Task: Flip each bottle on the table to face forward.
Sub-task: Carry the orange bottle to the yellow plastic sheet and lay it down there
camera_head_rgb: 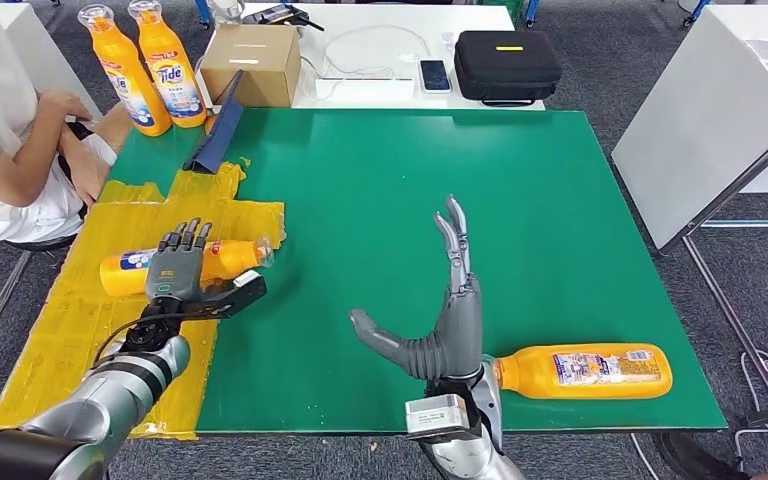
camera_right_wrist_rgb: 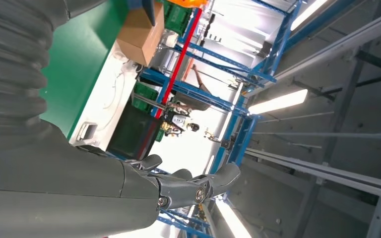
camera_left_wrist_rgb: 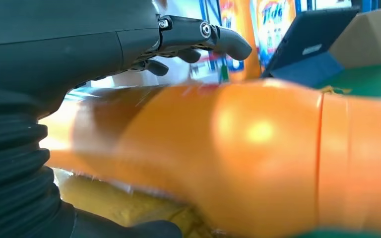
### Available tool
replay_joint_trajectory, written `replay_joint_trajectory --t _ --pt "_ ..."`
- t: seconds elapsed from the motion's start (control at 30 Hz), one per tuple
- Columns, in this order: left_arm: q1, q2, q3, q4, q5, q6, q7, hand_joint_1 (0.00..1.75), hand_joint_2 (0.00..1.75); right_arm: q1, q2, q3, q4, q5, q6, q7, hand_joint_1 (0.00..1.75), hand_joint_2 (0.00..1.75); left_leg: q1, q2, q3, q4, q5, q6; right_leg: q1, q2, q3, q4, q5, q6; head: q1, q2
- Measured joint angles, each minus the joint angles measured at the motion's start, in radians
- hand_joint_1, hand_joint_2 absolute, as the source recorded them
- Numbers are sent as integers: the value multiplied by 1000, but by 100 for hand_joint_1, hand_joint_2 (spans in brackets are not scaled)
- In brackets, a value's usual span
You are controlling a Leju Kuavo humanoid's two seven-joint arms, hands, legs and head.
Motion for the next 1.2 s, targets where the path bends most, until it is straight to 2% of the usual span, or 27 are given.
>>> replay_joint_trajectory --t 0.2,0.37,0.47,0.53,0.63,0.7,0.83,1.0,1.1,1.2 --pt "-5 -20 106 -3 155 -126 -186 0 175 0 -2 -1 8 10 0 1 0 175 0 -4 5 0 -1 -1 0 -2 -4 0 -2 0 0 0" --pt "-2 -43 202 -34 362 -332 -423 0 175 0 -4 -4 10 9 24 4 0 175 0 -6 9 0 -3 -4 0 -4 1 -1 -4 2 0 0" --pt "42 -64 242 -104 544 -470 -579 0 175 1 -4 -10 12 17 39 1 0 175 0 -4 10 0 -2 -3 0 -2 1 -1 -3 0 0 0" --pt "103 -75 241 -200 706 -542 -632 0 175 2 -6 -15 14 33 50 3 0 175 0 -1 9 0 -2 -2 0 -1 1 0 -2 -1 0 0" --pt "204 -83 206 -375 894 -589 -649 0 175 5 -10 -23 18 67 58 16 0 175 0 1 7 0 -1 -1 0 0 3 0 -1 1 0 0" --pt "260 -84 180 -488 957 -604 -651 0 175 8 -14 -29 21 86 59 23 0 175 0 0 5 0 -1 -1 0 0 4 0 0 2 0 0" --pt "320 -82 151 -618 978 -610 -651 0 175 11 -19 -34 22 96 59 26 0 175 0 -1 4 0 -1 -2 0 0 3 0 -1 1 0 0" --pt "354 -82 134 -699 991 -617 -651 0 175 12 -23 -37 23 104 63 32 0 175 0 0 4 0 -2 -3 0 0 2 0 -2 0 0 0" --pt "389 -77 118 -774 1055 -641 -651 0 175 12 -35 -39 26 172 99 91 0 175 0 1 3 0 -3 -3 0 0 2 0 -2 0 0 0" --pt "448 -75 99 -878 1102 -670 -652 0 175 8 -76 -39 45 285 168 182 0 175 0 0 3 0 -3 -3 0 0 -1 -1 -3 0 0 0"
